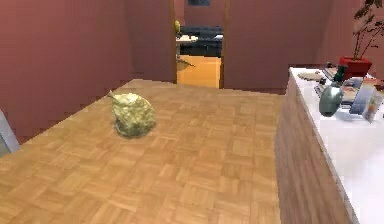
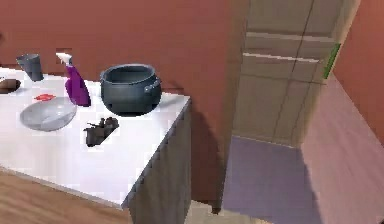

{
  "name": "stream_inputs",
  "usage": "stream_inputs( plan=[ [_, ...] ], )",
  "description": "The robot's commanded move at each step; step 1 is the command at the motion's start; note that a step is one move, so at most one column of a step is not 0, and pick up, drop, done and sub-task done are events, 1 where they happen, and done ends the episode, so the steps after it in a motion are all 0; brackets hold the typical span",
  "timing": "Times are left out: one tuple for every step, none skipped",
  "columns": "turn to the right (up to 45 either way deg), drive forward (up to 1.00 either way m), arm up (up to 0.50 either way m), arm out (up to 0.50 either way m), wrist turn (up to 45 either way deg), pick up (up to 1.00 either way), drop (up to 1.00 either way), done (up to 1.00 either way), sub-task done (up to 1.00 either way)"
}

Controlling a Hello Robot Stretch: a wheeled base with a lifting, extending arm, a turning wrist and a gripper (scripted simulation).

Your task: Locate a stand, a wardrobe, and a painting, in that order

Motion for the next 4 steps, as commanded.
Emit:
stream_inputs(
  plan=[
    [0.0, 1.0, 0.0, 0.0, 0.0, 0.0, 0.0, 0.0, 0.0],
    [0.0, 1.0, 0.0, 0.0, 0.0, 0.0, 0.0, 0.0, 0.0],
    [-3.0, 0.0, 0.0, 0.0, 0.0, 0.0, 0.0, 0.0, 0.0],
    [0.0, 1.0, 0.0, 0.0, 0.0, 0.0, 0.0, 0.0, 0.0]
  ],
)
